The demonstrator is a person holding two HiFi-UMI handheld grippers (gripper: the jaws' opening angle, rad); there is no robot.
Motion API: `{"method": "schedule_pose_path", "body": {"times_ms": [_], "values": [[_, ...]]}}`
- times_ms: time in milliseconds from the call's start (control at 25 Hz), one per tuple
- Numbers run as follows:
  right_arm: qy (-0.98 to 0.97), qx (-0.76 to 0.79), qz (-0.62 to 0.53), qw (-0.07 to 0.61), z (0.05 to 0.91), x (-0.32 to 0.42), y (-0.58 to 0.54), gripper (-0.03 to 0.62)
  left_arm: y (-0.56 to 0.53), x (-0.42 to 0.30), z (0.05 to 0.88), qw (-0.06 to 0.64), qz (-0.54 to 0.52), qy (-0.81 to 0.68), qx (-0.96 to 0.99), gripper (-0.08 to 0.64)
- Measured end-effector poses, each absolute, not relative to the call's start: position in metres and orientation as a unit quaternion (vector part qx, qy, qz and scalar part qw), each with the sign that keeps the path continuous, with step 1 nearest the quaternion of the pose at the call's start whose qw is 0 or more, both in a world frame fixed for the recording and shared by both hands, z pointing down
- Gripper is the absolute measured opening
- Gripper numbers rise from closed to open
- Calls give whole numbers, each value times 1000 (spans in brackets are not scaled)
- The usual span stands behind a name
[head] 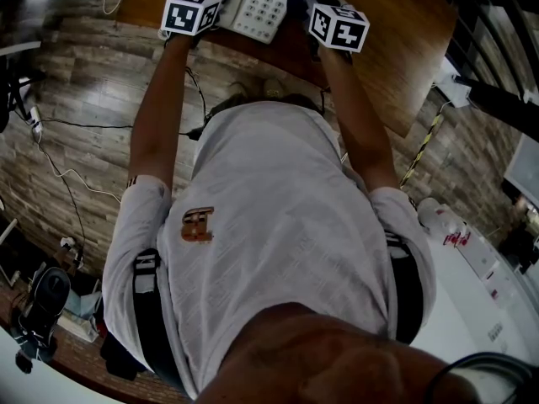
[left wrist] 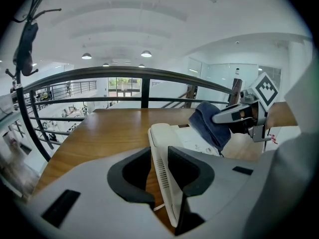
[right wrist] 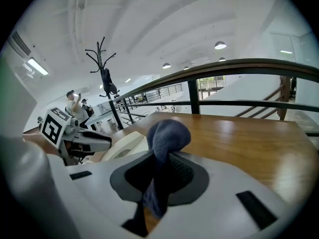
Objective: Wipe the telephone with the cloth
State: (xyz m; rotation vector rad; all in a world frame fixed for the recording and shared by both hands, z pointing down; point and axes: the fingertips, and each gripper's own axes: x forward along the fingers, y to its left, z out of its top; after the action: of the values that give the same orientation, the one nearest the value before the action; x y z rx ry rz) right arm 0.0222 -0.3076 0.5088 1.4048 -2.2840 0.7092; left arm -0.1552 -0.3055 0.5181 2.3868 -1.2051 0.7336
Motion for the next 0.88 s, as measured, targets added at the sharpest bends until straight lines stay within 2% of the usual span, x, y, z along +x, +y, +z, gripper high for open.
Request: {"method": "schedule_pose_path", "body": {"times_ms": [640, 880], "values": [[-862, 398, 295, 110, 476, -104, -285, 72, -308, -168, 519, 197, 248, -422, 849, 103], [-852, 398, 318, 121, 496, -125, -287, 72, -308, -168, 520, 201, 244, -417, 852, 107]]}}
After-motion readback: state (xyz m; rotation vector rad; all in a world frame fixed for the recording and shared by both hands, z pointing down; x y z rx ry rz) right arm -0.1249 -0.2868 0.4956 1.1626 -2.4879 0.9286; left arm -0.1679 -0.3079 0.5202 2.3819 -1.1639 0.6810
